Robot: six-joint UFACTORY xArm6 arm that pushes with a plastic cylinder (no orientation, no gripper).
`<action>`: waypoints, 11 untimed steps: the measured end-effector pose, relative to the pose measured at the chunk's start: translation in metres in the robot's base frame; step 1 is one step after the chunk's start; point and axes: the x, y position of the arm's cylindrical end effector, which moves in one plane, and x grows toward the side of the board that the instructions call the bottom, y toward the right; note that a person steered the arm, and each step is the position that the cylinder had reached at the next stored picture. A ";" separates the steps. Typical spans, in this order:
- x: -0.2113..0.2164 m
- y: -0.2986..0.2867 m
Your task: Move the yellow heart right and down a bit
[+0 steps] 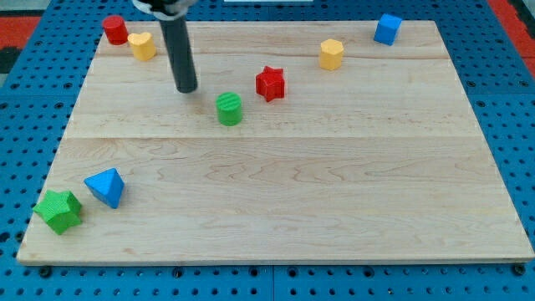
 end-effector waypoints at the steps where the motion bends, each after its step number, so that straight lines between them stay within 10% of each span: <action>1: -0.020 -0.068; 3: -0.061 -0.164; 6: -0.074 -0.040; 9: -0.039 -0.002; 11: -0.093 -0.009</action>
